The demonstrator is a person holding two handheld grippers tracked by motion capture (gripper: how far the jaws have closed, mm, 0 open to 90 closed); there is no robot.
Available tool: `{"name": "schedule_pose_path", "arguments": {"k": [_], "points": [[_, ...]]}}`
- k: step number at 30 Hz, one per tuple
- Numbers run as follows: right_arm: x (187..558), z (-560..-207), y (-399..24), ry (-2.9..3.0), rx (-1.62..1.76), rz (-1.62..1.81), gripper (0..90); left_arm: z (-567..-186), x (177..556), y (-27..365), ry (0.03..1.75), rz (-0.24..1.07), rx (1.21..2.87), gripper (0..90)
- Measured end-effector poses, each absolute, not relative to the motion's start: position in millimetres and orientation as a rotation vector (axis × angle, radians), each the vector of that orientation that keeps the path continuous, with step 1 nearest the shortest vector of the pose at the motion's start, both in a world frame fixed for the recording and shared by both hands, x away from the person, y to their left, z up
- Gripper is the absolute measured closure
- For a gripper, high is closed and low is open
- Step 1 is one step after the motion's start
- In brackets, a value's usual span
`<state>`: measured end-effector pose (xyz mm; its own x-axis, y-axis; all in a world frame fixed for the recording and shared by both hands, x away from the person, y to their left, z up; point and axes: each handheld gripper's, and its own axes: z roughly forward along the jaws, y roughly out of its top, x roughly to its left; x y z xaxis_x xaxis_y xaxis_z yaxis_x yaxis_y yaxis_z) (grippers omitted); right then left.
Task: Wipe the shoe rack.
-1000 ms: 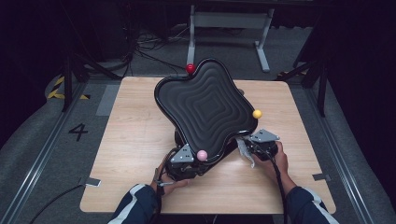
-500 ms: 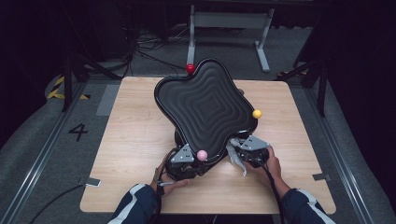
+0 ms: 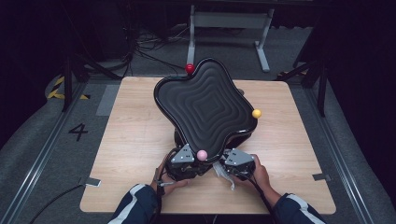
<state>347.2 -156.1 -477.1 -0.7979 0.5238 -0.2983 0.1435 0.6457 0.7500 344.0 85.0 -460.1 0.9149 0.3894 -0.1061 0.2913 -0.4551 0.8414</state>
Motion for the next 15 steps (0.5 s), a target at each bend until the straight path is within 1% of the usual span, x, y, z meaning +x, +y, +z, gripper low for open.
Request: {"name": "schedule_pose_path", "arguments": {"k": [7,10,15], "points": [[340,-477,-147,2.396,0.453,1.049,80.2,-460,344,85,0.482,0.129,2.080,73.3],[342,-477,-152,2.398,0.479,1.043,80.4,-460,344,85,0.490,0.127,2.079,73.3],[355,-477,-176,2.364,0.554,0.975,80.7,-460,344,85,0.489,0.127,2.079,73.3]]}}
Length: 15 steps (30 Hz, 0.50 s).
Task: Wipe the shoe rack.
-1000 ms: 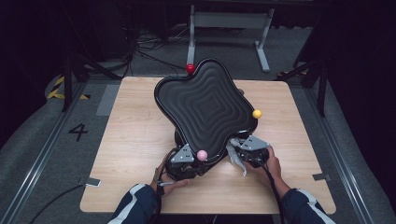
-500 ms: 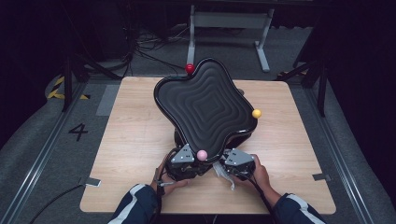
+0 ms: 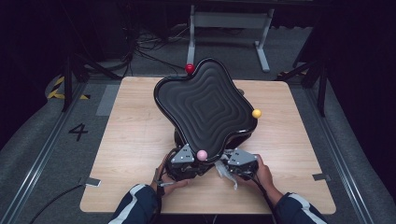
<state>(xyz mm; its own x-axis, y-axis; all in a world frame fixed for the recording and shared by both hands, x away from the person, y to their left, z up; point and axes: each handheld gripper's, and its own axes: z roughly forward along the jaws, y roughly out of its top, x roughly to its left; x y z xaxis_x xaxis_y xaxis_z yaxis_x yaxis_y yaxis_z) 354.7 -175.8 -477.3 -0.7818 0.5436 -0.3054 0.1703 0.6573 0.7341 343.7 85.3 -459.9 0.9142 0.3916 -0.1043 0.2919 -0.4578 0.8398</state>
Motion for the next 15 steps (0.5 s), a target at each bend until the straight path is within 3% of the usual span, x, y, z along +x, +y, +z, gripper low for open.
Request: {"name": "schedule_pose_path", "arguments": {"k": [7,15], "points": [[374,-475,-222,2.302,0.743,0.952,81.0,-460,343,85,0.488,0.134,2.075,73.3],[373,-463,-247,2.241,0.796,0.959,81.1,-460,343,85,0.491,0.139,2.072,73.3]]}}
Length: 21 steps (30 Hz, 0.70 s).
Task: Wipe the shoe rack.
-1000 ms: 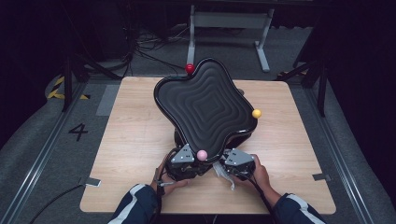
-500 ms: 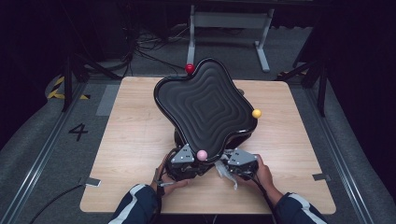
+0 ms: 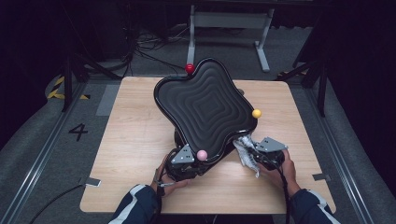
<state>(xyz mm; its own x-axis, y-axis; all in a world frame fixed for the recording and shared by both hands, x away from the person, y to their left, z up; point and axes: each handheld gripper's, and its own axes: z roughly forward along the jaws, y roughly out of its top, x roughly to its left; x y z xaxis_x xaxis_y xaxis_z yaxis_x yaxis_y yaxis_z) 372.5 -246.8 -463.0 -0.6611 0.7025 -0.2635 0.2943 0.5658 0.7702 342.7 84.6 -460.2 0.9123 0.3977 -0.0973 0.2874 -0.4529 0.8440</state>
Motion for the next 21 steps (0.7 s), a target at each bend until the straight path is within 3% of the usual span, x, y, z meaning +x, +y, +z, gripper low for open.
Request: {"name": "schedule_pose_path", "arguments": {"k": [13,21], "points": [[357,-439,-287,2.136,0.824,1.056,81.3,-460,343,84,0.489,0.136,2.071,73.1],[349,-424,-283,2.101,0.772,1.113,81.3,-460,344,84,0.488,0.145,2.070,73.1]]}}
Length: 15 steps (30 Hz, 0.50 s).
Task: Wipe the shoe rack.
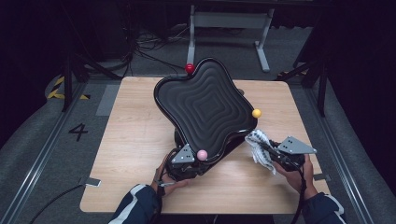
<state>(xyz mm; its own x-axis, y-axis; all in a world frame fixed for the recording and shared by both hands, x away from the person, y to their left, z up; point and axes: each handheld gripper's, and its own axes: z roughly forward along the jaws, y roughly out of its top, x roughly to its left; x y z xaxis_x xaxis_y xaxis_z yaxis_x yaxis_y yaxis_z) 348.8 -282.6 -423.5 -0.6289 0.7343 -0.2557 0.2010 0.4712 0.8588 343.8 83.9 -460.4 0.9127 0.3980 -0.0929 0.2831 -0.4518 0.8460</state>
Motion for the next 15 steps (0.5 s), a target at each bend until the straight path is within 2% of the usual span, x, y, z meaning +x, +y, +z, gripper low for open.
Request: {"name": "schedule_pose_path", "arguments": {"k": [8,15], "points": [[336,-402,-279,2.033,0.734,1.200,81.4,-460,344,84,0.490,0.139,2.073,73.2],[339,-391,-266,1.995,0.680,1.192,81.4,-460,344,84,0.490,0.145,2.069,73.2]]}}
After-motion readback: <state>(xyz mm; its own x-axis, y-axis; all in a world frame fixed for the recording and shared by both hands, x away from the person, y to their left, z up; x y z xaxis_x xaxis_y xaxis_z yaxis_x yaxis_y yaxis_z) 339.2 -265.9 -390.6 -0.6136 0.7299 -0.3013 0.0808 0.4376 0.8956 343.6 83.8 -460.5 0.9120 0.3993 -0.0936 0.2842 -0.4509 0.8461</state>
